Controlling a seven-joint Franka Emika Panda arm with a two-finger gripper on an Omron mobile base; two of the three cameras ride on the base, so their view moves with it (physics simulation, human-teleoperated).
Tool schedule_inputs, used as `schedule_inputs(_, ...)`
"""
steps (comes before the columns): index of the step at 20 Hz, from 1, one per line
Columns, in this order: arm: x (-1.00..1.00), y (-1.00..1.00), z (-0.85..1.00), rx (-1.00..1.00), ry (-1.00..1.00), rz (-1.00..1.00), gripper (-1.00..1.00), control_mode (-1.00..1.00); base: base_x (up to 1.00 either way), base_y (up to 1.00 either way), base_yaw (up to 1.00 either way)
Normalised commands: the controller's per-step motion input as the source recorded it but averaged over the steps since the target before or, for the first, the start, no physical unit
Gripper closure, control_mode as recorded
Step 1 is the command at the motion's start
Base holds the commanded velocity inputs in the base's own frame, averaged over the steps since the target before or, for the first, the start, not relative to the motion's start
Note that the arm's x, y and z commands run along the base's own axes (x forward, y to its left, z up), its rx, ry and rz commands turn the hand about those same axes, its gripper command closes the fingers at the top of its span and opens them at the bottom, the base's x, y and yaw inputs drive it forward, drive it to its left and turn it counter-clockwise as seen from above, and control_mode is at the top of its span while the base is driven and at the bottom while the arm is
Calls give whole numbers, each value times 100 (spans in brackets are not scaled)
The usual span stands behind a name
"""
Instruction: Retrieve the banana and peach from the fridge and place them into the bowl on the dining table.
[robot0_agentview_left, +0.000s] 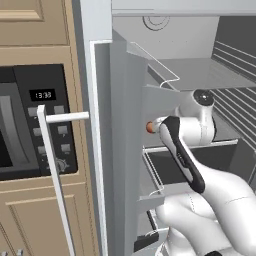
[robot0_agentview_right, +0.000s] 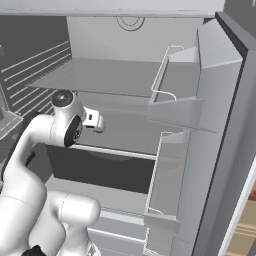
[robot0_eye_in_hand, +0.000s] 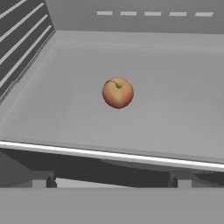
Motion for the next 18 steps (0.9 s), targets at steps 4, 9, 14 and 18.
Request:
schedule_inputs(4,37,9,-19,0,1,0,-100,-100,0,0,0)
schedule_inputs(9,37,2,-12,0,0,0,-100,-100,0,0,0)
schedule_inputs(14,38,0,-8,0,0,0,-100,-100,0,0,0)
schedule_inputs(18,37,0,-11,0,0,0,-100,-100,0,0,0)
